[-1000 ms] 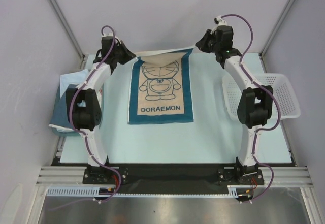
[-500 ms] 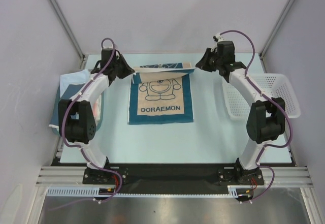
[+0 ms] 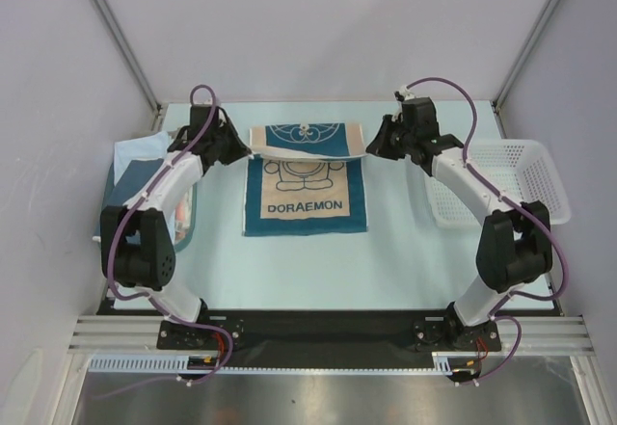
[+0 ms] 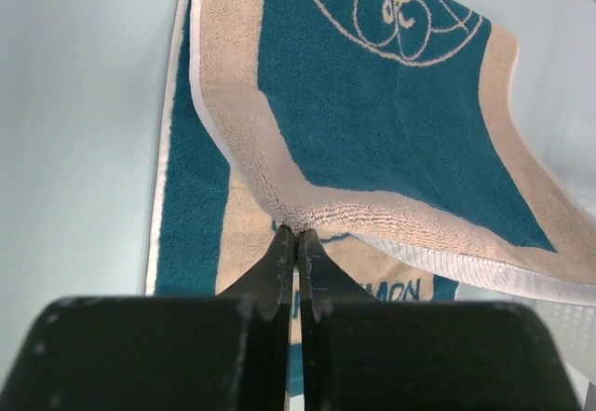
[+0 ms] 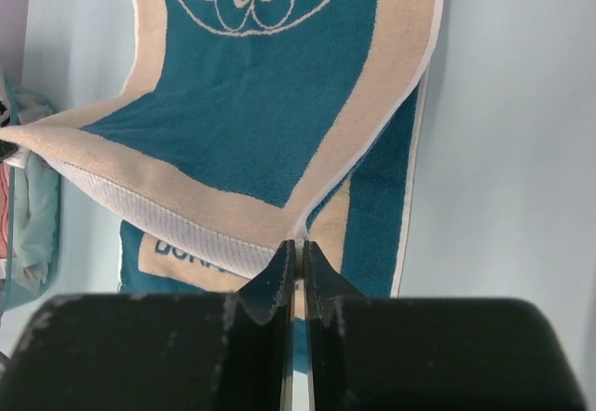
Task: Fold and stack the towels
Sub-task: Fold the towel
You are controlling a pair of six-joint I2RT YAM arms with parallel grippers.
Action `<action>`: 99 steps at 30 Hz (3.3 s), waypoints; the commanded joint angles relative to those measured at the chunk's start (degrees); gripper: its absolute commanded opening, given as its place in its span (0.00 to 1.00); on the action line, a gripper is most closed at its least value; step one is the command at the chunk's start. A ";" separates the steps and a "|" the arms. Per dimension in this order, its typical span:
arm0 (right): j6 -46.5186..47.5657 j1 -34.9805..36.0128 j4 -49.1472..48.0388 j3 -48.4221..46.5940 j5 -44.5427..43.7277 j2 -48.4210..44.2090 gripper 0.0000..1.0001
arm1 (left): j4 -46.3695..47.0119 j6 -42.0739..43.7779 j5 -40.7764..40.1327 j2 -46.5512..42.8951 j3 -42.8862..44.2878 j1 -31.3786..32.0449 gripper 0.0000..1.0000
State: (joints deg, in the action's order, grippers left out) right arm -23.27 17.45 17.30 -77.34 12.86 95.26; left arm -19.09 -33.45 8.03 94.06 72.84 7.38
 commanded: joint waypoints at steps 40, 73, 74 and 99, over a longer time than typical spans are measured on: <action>-0.64 5.31 5.81 9.84 -1.88 -10.10 0.00 | -6.31 7.17 5.24 -15.57 -12.10 0.36 0.00; -0.55 8.30 5.82 14.85 -4.34 -9.13 0.00 | -10.61 9.90 9.02 -20.32 -19.84 0.88 0.00; -0.46 8.30 5.73 14.94 -4.42 -9.30 0.00 | -10.79 10.07 9.02 -20.41 -19.75 0.80 0.00; 0.94 9.09 12.32 6.32 -6.45 -13.43 0.00 | -16.59 11.13 7.26 -22.96 -12.37 0.80 0.00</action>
State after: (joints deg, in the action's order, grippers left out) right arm -23.29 25.96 28.12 -68.84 7.22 84.44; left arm -34.15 -23.64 15.62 73.47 57.98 7.77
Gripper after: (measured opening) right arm 0.073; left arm 0.011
